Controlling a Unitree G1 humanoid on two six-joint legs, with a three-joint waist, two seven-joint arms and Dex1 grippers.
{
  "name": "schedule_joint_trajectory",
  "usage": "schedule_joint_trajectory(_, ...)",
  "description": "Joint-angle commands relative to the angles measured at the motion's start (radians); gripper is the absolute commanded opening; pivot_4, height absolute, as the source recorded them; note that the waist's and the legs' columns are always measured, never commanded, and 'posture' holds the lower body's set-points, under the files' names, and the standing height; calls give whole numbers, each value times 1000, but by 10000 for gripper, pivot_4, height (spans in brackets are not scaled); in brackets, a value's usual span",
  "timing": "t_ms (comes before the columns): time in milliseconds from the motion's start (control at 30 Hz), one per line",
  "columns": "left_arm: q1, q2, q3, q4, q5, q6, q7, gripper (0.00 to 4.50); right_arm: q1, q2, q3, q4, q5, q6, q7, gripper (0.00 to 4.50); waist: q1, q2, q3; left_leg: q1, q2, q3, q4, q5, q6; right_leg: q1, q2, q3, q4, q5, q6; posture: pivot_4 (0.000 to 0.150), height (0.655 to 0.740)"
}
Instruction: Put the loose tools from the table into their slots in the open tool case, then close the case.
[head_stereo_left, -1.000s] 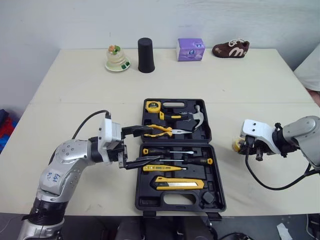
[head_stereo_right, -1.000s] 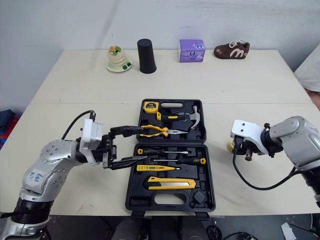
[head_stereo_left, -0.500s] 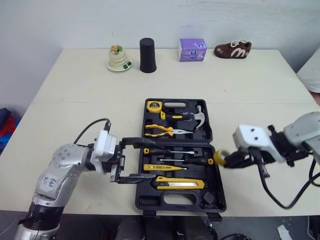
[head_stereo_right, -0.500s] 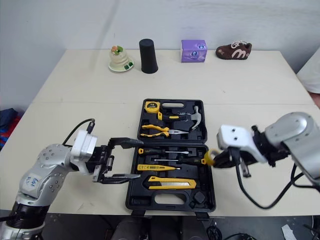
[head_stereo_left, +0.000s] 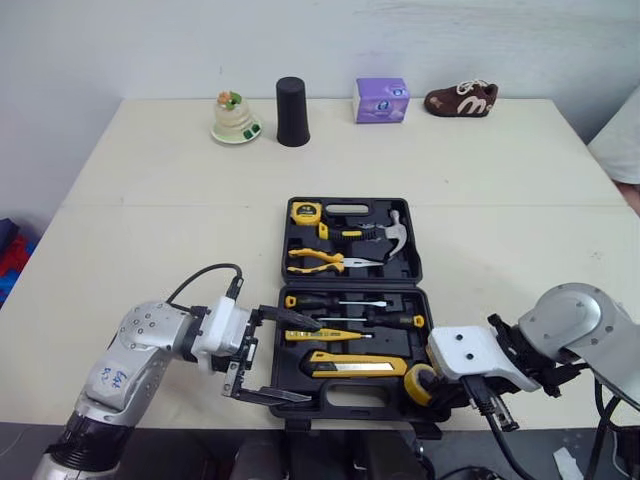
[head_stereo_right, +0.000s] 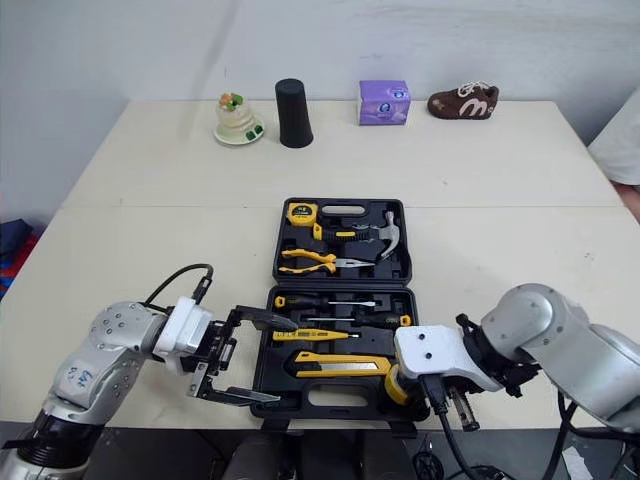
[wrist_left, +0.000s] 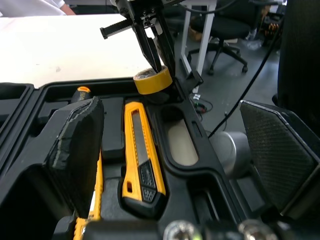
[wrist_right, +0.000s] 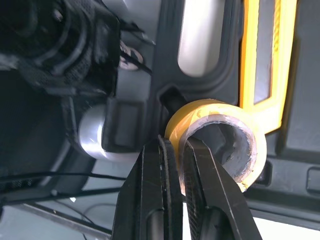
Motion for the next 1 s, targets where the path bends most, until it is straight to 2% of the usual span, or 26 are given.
schedule_joint_trajectory(33,-19,3,14,5,0,-12,3,45000,27,-22,14,-1,-42,-21,-9,670,0,-1,-1,0,0,0,0,0,0,0,0,0,0,0,0,1500,7400)
schedule_joint_trajectory(500,3,-3,-3,-22,8,3,39,45000,9,35,77,13,-102,-33,-33,670,-3,-4,-1,0,0,0,3,0,0,1,-1,0,0,0,0,1500,7400)
schedule_joint_trajectory(600,0,-2,-5,-19,8,2,41,45000,3,31,52,6,-73,-35,-10,12888,-2,-4,-1,0,1,0,3,-2,3,1,0,0,2,0,0,1500,7400)
schedule_joint_trajectory(667,4,20,-3,-34,-44,88,42,45000,13,-15,-7,-6,1,-53,68,21450,0,-4,-1,0,1,-1,3,-2,3,0,0,0,2,0,0,1500,7400)
schedule_joint_trajectory(767,6,35,1,-36,-48,119,39,45000,46,-63,-105,3,96,-77,145,21450,2,-4,-1,0,1,-1,3,-2,3,0,0,0,2,0,-1,1500,7400)
schedule_joint_trajectory(933,0,41,10,-14,-22,93,27,45000,159,50,-350,76,337,-104,163,21450,1,-6,1,0,1,-1,3,-2,4,2,0,0,1,0,0,1500,7400)
schedule_joint_trajectory(1000,-2,41,15,-6,-17,81,26,45000,213,95,-406,98,366,-129,152,16351,1,-7,1,0,1,-1,3,-2,4,2,0,0,1,0,0,1500,7400)
